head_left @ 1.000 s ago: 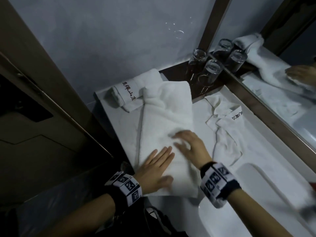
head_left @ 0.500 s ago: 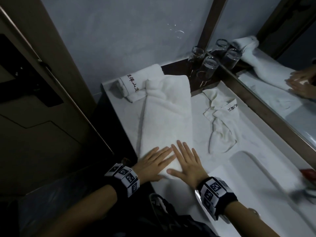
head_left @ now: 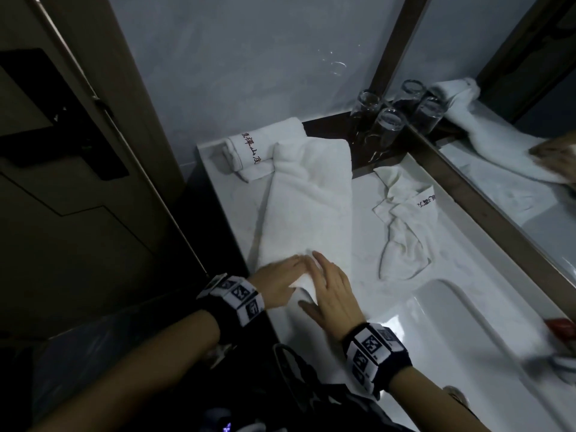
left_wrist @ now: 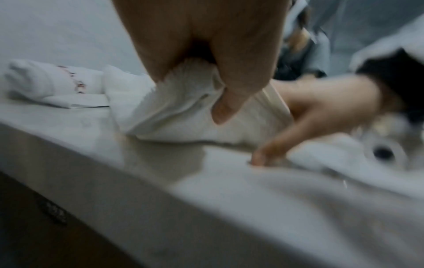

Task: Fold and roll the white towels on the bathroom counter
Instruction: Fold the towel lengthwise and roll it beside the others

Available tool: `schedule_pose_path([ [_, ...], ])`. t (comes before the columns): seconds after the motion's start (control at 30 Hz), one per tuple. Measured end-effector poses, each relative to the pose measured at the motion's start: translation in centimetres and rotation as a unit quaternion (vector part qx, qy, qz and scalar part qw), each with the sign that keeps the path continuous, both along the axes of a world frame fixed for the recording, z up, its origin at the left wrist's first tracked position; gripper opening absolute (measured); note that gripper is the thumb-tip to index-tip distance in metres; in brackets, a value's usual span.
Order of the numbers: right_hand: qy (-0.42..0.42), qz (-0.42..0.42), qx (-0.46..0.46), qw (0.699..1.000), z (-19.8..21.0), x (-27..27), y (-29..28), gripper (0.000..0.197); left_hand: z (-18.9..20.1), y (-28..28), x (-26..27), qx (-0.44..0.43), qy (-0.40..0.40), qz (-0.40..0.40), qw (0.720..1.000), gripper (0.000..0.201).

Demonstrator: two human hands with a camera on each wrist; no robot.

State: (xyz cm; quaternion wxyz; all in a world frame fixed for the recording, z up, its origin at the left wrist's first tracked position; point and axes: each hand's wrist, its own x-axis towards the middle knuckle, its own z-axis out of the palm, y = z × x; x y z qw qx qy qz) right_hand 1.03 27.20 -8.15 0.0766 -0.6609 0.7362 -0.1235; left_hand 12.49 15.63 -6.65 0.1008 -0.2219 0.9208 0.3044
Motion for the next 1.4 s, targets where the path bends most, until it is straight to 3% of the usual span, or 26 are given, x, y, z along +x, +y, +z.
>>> schedule_pose_path([
  [0.07, 0.013, -0.012, -0.052, 0.998, 0.3, 0.0, -0.2, 0.069, 0.7, -1.0, -0.1, 0.04, -0.036, 0.004, 0.999, 0.059],
  [0.13, 0.035, -0.002, -0.066, 0.997, 0.3, -0.6, -0.1, 0.069, 0.7, -1.5, 0.3, 0.034, -0.063, -0.031, 0.997, 0.062],
  [0.2, 0.086, 0.065, -0.053, 0.993, -0.4, -1.5, 0.5, 0.064, 0.2, -1.1, 1.4, -0.079, -0.066, -0.106, 0.989, 0.065],
  [0.27, 0.127, 0.138, -0.026, 0.982, -0.6, -1.9, 1.4, 0.052, -0.4, -0.2, 2.8, -0.226, -0.041, -0.158, 0.96, 0.069],
  [0.3, 0.133, 0.149, -0.005, 0.98, -0.6, -2.1, 1.7, 0.056, -0.7, 0.3, 3.3, -0.271, -0.041, -0.167, 0.947, 0.07],
  [0.43, 0.025, 0.173, 0.072, 0.982, -0.6, -3.2, 2.4, 0.084, -2.3, 0.5, 4.1, -0.303, 0.055, -0.185, 0.933, 0.06],
  [0.53, -0.082, 0.18, 0.106, 0.975, 0.0, -4.3, 2.7, 0.065, -2.2, -0.3, 4.0, -0.308, 0.066, -0.2, 0.928, 0.046],
  [0.6, -0.167, 0.125, 0.073, 0.975, 0.3, -4.7, 2.7, 0.045, -1.4, -0.7, 4.2, -0.287, 0.047, -0.205, 0.935, 0.035],
  [0.67, -0.2, 0.067, 0.094, 0.973, 0.7, -5.0, 2.5, 0.036, -0.6, -1.0, 4.4, -0.255, 0.046, -0.183, 0.948, 0.028],
  [0.8, -0.214, -0.042, 0.112, 0.97, 0.4, -5.2, 2.8, 0.029, -0.1, -1.6, 5.3, -0.022, -0.009, -0.063, 0.998, 0.034],
  [0.9, -0.268, -0.164, 0.093, 0.945, -0.3, -5.0, 2.6, 0.019, -0.1, -1.5, 5.8, 0.081, 0.005, 0.027, 0.996, 0.028],
  [1.0, -0.26, -0.204, 0.11, 0.937, -1.0, -4.3, 2.3, 0.027, -0.8, -0.7, 5.2, 0.122, 0.023, 0.084, 0.989, 0.019],
  [1.07, -0.241, -0.215, 0.12, 0.939, -1.2, -3.8, 2.1, 0.032, -1.6, 0.0, 5.0, 0.087, 0.03, 0.085, 0.992, 0.023],
  [1.17, -0.25, -0.234, 0.12, 0.932, -1.0, -3.8, 1.5, 0.034, -2.7, 0.6, 5.1, -0.081, 0.001, 0.075, 0.994, 0.032],
  [1.23, -0.262, -0.241, 0.124, 0.926, -0.9, -3.8, 1.1, 0.035, -2.3, 0.7, 5.5, -0.099, 0.011, 0.074, 0.992, 0.038],
  [1.3, -0.276, -0.251, 0.13, 0.919, -0.8, -3.8, 0.8, 0.035, -1.3, 0.8, 5.5, -0.124, 0.052, -0.008, 0.991, 0.044],
  [1.4, -0.288, -0.277, 0.14, 0.906, -0.7, -3.9, 0.4, 0.039, -0.8, 1.1, 6.0, -0.199, 0.128, -0.13, 0.963, 0.042],
])
